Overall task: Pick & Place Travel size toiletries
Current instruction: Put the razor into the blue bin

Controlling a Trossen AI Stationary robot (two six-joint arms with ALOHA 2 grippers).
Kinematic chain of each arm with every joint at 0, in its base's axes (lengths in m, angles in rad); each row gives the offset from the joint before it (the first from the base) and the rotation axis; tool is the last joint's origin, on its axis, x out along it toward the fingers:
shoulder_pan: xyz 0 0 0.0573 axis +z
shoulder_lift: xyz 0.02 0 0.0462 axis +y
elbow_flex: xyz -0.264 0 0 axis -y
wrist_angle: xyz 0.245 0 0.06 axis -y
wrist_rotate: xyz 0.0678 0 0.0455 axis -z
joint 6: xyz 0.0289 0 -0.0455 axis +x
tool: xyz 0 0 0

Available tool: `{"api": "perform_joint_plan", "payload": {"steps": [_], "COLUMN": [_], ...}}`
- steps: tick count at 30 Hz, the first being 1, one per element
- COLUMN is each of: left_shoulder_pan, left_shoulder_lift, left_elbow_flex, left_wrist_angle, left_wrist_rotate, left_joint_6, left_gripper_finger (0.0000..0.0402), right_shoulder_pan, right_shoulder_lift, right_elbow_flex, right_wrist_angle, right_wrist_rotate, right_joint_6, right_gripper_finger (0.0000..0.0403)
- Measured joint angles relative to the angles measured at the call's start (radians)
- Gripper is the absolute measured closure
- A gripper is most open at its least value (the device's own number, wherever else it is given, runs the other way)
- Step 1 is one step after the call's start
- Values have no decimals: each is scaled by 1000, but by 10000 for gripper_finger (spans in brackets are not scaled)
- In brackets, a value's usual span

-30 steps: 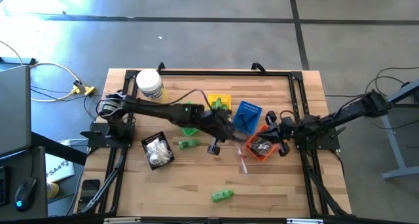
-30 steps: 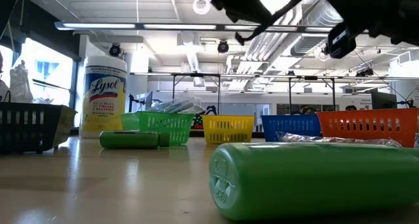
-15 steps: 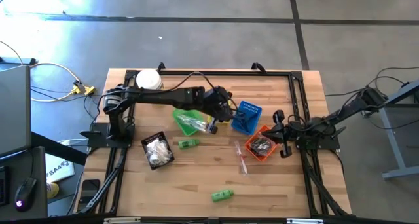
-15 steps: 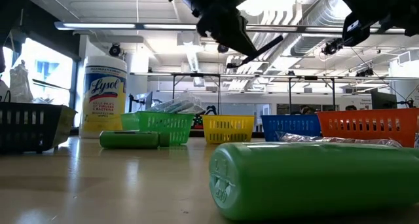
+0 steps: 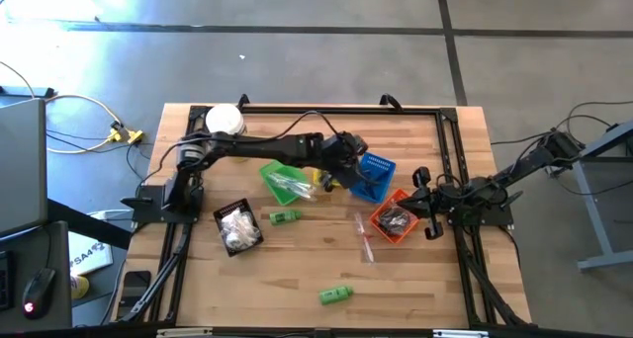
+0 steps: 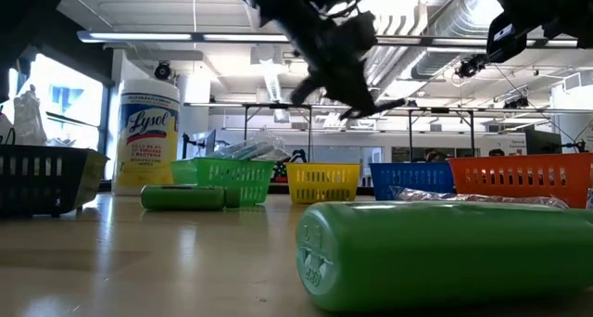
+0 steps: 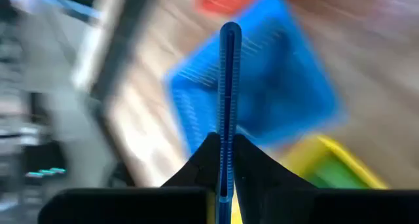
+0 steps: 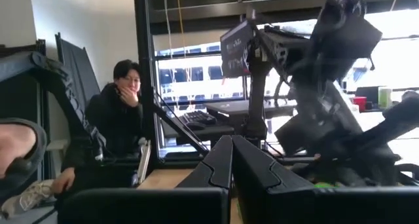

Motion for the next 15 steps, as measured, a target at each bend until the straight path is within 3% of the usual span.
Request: {"api": "perform_joint_plan", "payload": {"steps": [7, 15], "left_shoulder_pan": [8, 12], "left_shoulder_lift": [153, 231], "left_elbow_flex": [187, 232], "left_wrist_angle": [-100, 16], "left_wrist_rotate": [-3, -2], "left_joint_6": [156, 471], "left_gripper_finger": [387, 387], "right_shoulder_pan": [0, 0], "right_shoulder_lift": [-5, -6], "right_elbow_flex": [0, 0], "right_wrist_angle": [-8, -9], "right_wrist_rotate": [0, -11], "right_joint_6": [8, 13], "right_gripper_finger": [400, 400]}}
